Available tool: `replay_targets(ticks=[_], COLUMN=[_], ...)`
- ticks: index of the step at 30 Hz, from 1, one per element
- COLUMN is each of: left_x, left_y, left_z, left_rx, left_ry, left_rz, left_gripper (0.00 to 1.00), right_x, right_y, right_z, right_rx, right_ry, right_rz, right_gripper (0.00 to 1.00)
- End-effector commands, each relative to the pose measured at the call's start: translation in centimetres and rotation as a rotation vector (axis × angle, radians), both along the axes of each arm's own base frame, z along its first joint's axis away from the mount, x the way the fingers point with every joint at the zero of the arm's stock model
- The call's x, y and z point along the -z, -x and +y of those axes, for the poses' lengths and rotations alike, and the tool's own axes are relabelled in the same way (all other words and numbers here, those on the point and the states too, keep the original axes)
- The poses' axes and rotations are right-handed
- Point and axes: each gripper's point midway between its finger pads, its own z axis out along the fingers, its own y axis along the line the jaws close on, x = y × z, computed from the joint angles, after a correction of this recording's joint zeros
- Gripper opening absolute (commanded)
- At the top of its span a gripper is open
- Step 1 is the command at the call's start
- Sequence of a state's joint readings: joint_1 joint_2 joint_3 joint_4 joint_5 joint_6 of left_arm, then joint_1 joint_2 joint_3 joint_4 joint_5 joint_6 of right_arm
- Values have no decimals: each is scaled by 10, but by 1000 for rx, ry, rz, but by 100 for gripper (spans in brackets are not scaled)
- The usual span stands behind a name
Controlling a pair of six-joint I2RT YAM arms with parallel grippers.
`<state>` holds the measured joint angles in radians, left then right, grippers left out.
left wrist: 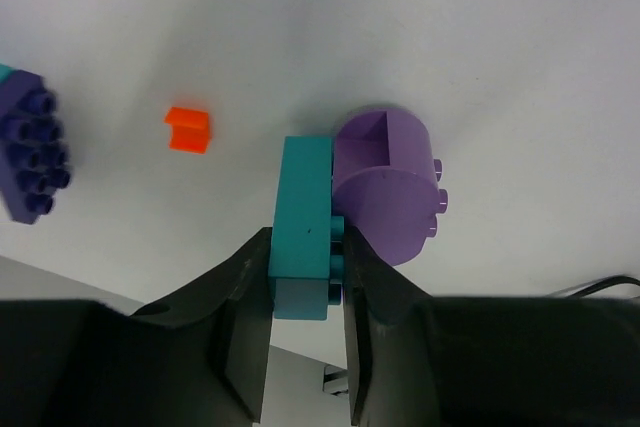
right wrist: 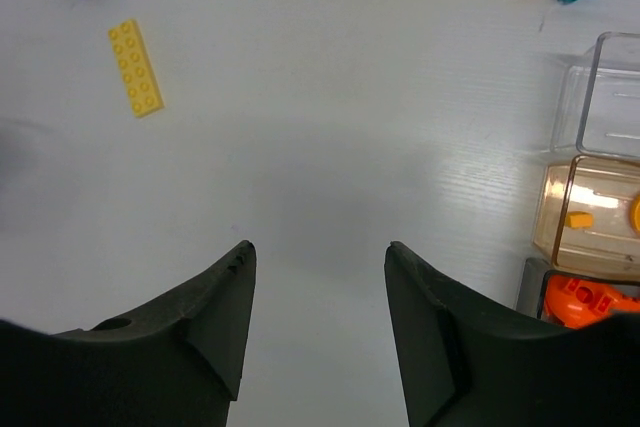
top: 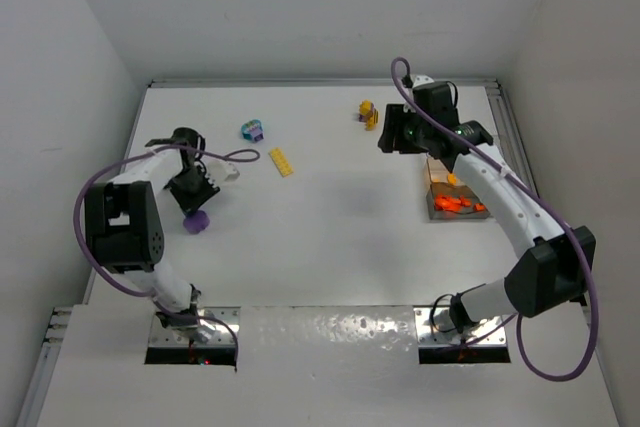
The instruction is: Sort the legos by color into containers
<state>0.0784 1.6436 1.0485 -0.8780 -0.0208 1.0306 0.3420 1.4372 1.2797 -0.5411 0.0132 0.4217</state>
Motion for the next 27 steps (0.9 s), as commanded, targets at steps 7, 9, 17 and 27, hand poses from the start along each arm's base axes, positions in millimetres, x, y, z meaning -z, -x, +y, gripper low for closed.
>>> replay_targets(ticks=[7, 9, 17, 27], left_x=[-117, -158, -244, -279], left_y=[-126, -154, -150, -138], left_z=[-43, -71, -235, -273], left_rx=[-282, -405, -152, -223], left_ry=[283, 423, 834, 1038], left_rz=[-392, -517, -749, -712], left_gripper=[0, 0, 0, 0], right_x=[-14, -13, -92, -77], right_y=[1, -3, -35, -34], right_z=[32, 60, 138, 154], right_rx=[-37, -124, -276, -226], right_ry=[-74, -180, -371, -476], right_rz=[-25, 0, -228, -171], right_gripper=[56, 56, 60, 65])
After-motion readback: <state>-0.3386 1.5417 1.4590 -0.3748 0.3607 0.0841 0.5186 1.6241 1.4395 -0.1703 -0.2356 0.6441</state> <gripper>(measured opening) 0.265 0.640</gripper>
